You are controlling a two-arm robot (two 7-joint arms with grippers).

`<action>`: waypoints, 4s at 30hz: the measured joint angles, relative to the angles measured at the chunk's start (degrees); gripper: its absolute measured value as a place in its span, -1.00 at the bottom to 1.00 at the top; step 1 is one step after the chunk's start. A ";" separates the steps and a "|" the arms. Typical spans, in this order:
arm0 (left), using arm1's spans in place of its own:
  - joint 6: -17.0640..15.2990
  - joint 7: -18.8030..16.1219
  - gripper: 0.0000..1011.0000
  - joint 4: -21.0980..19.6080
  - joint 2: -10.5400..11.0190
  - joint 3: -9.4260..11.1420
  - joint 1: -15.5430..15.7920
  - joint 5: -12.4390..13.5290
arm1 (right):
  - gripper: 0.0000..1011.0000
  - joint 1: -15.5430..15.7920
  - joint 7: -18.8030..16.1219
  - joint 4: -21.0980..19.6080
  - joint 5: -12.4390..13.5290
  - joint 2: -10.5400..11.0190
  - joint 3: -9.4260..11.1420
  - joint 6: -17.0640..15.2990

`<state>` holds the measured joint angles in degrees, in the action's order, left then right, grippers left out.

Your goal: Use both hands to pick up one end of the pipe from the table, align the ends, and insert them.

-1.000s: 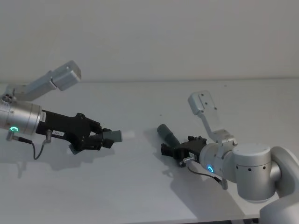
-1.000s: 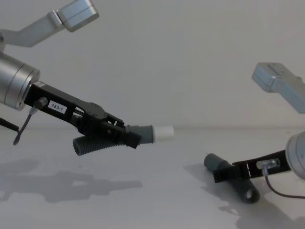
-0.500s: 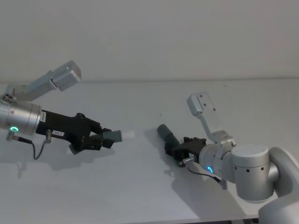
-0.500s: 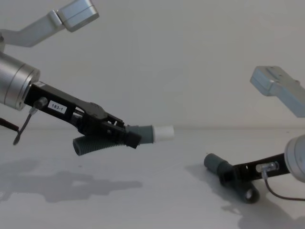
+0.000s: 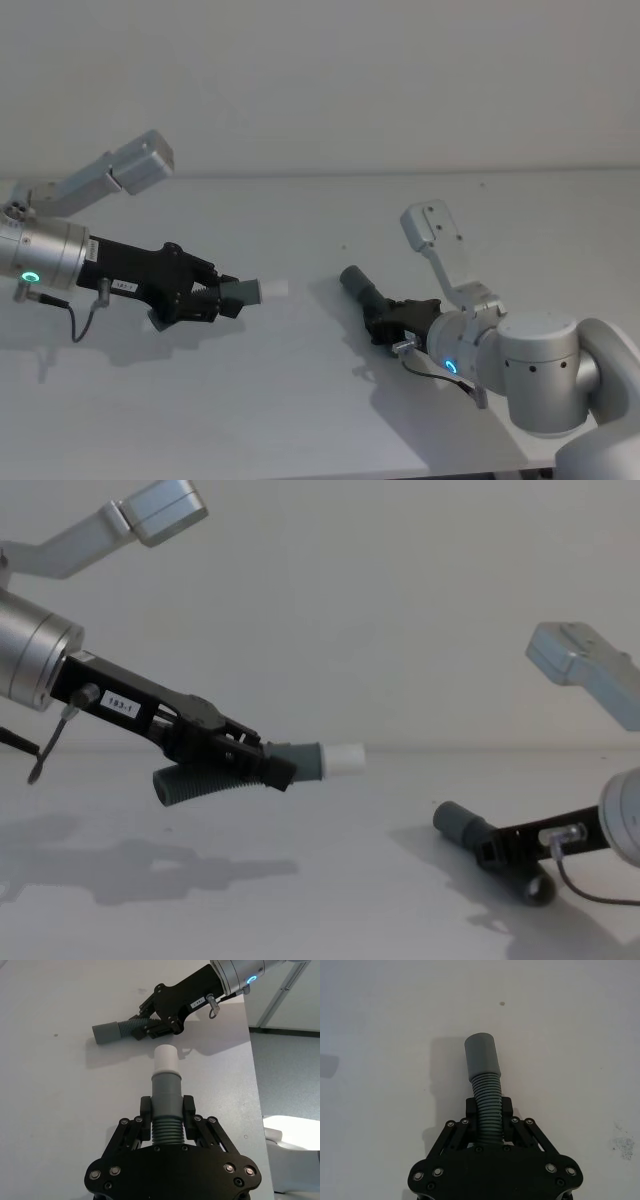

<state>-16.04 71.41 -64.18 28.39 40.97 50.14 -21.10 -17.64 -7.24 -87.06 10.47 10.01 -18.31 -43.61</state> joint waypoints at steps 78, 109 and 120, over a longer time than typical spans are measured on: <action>0.00 0.00 -0.35 0.00 0.00 0.00 0.00 0.00 | -0.54 -8.96 -40.79 10.20 1.94 22.96 -6.08 79.94; 0.00 0.00 -0.35 0.00 0.00 0.00 0.00 0.00 | -0.54 -14.79 -49.90 16.25 -0.89 24.11 -9.31 96.13; 0.00 0.00 -0.35 0.00 0.00 0.00 0.00 0.00 | -0.54 -13.98 -46.92 15.76 -5.55 23.86 -8.44 94.70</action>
<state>-16.05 71.40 -64.18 28.38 40.98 50.13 -21.10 -31.62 -54.17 -71.30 4.92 33.86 -26.75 51.08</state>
